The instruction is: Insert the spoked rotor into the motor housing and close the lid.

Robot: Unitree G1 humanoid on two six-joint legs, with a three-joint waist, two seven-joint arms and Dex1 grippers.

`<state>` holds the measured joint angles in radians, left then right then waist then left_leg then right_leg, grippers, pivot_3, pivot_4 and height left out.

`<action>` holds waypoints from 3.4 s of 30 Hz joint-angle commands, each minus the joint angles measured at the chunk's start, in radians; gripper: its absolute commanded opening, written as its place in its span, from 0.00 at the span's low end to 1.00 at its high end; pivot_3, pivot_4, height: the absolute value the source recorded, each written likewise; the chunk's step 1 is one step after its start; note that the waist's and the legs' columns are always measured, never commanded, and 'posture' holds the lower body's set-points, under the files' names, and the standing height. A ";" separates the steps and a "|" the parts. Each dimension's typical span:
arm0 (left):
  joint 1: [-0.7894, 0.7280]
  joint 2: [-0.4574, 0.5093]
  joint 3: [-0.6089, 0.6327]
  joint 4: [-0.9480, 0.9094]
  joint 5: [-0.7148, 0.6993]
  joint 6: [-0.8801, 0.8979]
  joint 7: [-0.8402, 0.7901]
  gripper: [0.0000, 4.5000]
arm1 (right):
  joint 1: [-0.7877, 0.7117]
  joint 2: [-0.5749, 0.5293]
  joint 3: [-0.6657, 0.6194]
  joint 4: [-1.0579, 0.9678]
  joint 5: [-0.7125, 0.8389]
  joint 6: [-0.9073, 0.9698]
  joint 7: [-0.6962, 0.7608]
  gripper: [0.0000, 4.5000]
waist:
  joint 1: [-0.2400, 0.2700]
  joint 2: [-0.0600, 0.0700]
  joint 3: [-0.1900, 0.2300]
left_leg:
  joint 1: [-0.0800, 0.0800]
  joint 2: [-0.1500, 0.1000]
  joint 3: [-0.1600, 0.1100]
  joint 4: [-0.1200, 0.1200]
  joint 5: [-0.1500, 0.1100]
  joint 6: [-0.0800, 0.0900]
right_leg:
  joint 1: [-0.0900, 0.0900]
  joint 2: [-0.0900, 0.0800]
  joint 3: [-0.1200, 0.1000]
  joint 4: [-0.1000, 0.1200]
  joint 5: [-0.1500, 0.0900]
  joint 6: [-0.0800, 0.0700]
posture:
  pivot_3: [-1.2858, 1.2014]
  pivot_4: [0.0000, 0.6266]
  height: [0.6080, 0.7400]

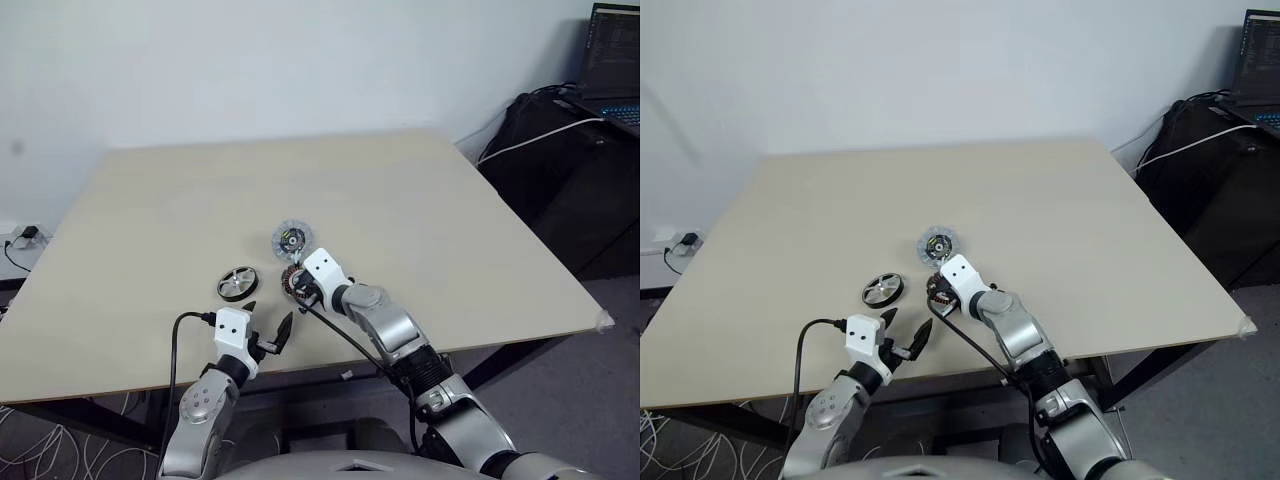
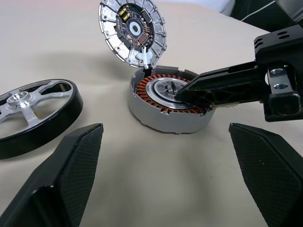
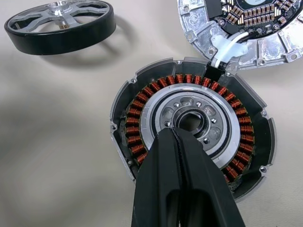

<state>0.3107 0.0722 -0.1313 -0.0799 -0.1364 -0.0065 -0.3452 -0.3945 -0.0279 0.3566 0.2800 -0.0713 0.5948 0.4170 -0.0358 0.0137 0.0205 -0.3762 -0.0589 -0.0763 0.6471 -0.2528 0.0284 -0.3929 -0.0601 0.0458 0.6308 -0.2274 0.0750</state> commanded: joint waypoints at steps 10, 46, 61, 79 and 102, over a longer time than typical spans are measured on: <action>-0.007 -0.006 -0.003 -0.014 -0.013 -0.004 0.001 1.00 | -0.011 0.043 -0.049 0.007 0.019 -0.063 -0.045 0.00 | 0.001 0.000 0.000 | 0.000 0.000 0.000 0.000 0.000 0.000 | 0.000 0.000 0.000 0.000 0.000 0.000 | 0.52 0.00 1.00; -0.008 -0.010 -0.002 -0.017 -0.014 -0.002 0.005 1.00 | -0.134 0.090 -0.070 0.243 -0.004 -0.178 -0.097 0.00 | -0.001 0.000 0.001 | 0.000 0.000 0.000 0.000 0.001 0.002 | 0.000 0.000 0.000 0.000 0.002 -0.004 | 0.52 0.00 1.00; -0.009 -0.009 -0.003 -0.017 -0.016 0.000 -0.003 1.00 | -0.154 0.074 -0.136 0.195 0.016 -0.200 -0.111 0.00 | -0.002 0.001 0.001 | 0.000 0.000 0.000 -0.001 0.002 0.003 | -0.001 0.000 0.000 0.001 0.002 -0.004 | 0.52 0.00 1.00; 0.005 -0.010 -0.001 -0.022 -0.012 -0.004 -0.001 1.00 | -0.144 0.097 -0.080 0.233 -0.008 -0.203 -0.081 0.00 | -0.001 0.001 0.001 | 0.000 0.000 0.000 -0.001 0.002 0.003 | -0.001 0.000 0.000 0.001 0.002 -0.004 | 0.52 0.00 1.00; 0.011 -0.018 -0.004 -0.031 -0.018 0.000 0.010 1.00 | -0.135 0.087 -0.111 0.239 0.000 -0.233 -0.093 0.00 | -0.001 0.001 0.001 | 0.001 0.000 -0.001 0.000 0.003 0.002 | -0.001 0.000 0.000 0.004 0.002 -0.004 | 0.52 0.00 1.00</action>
<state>0.3312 0.0601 -0.1297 -0.0799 -0.1384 -0.0007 -0.3344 -0.5299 0.0613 0.2483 0.6095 -0.0837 0.3527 0.3108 -0.0371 0.0149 0.0214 -0.3758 -0.0593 -0.0772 0.6465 -0.2499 0.0305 -0.3945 -0.0597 0.0461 0.6348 -0.2254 0.0709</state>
